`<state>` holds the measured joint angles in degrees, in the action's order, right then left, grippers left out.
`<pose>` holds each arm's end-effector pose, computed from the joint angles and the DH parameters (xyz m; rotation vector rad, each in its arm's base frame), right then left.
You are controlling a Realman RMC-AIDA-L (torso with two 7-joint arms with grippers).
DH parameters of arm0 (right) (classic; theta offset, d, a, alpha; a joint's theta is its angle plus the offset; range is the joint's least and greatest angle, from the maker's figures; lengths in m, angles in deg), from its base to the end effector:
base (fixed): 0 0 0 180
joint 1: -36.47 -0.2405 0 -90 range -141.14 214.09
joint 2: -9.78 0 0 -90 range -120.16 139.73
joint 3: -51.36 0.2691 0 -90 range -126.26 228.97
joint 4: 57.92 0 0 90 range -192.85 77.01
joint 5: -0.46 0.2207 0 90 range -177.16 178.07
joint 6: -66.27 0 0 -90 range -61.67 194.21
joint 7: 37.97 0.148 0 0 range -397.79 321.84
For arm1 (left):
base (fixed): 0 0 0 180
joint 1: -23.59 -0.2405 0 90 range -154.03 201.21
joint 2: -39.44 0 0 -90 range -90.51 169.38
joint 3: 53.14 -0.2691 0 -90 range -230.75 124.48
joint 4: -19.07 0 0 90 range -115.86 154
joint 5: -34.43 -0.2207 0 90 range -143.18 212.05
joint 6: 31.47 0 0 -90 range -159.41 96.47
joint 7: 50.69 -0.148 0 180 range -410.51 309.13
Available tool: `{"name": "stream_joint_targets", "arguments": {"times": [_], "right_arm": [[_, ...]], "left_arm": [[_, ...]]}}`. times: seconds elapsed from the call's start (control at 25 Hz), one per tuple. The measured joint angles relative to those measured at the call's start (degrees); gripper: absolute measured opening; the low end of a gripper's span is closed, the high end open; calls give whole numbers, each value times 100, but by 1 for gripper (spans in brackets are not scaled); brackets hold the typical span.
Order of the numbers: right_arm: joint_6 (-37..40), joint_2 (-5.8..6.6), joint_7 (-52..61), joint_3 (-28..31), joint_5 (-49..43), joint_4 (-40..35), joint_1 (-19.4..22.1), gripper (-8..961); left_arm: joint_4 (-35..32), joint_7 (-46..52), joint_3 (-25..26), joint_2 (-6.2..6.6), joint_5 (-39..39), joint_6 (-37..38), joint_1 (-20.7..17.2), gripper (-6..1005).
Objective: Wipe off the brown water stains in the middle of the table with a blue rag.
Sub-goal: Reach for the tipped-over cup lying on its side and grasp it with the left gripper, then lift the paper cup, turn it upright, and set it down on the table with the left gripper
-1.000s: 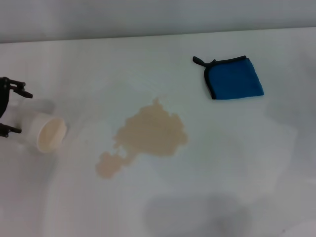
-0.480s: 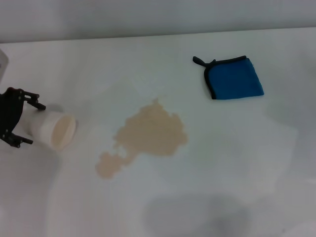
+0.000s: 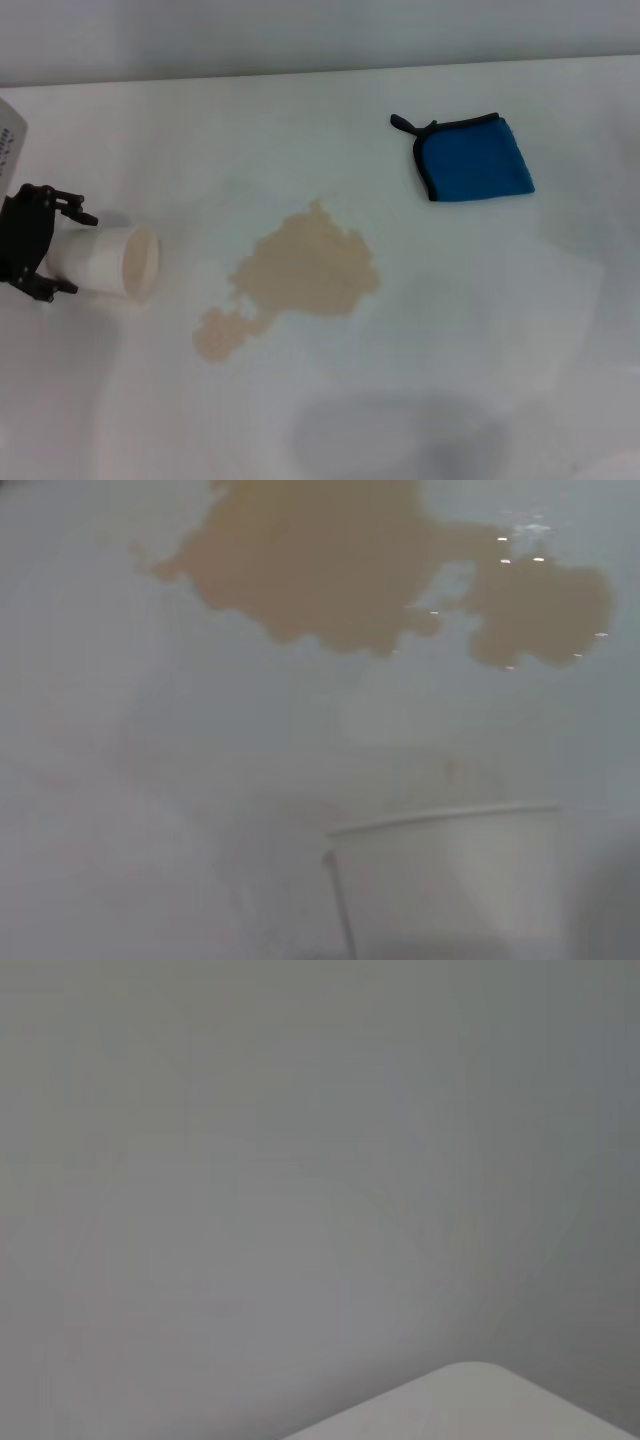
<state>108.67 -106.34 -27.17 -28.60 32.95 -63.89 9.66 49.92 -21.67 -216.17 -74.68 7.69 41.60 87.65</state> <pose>0.4523 0.3483 0.0473 -1.0441 1.0259 0.4659 -0.2868 0.4324 0.0178 -2.8728 0.7037 0.6334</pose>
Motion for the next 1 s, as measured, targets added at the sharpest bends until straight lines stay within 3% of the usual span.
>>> {"name": "stream_joint_targets", "arguments": {"times": [0.24, 0.72, 1.0], "right_arm": [[-3, 1, 0, -20, -23, 18, 1, 817], [-4, 2, 0, -20, -33, 66, 1, 816], [8, 22, 0, -20, -33, 66, 0, 816]], "left_arm": [[0, 7, 0, -87, 275, -72, -129, 831], [9, 1, -2, -107, 970, -55, -364, 726], [21, -99, -1, 58, 2285, 359, -716, 705]]}}
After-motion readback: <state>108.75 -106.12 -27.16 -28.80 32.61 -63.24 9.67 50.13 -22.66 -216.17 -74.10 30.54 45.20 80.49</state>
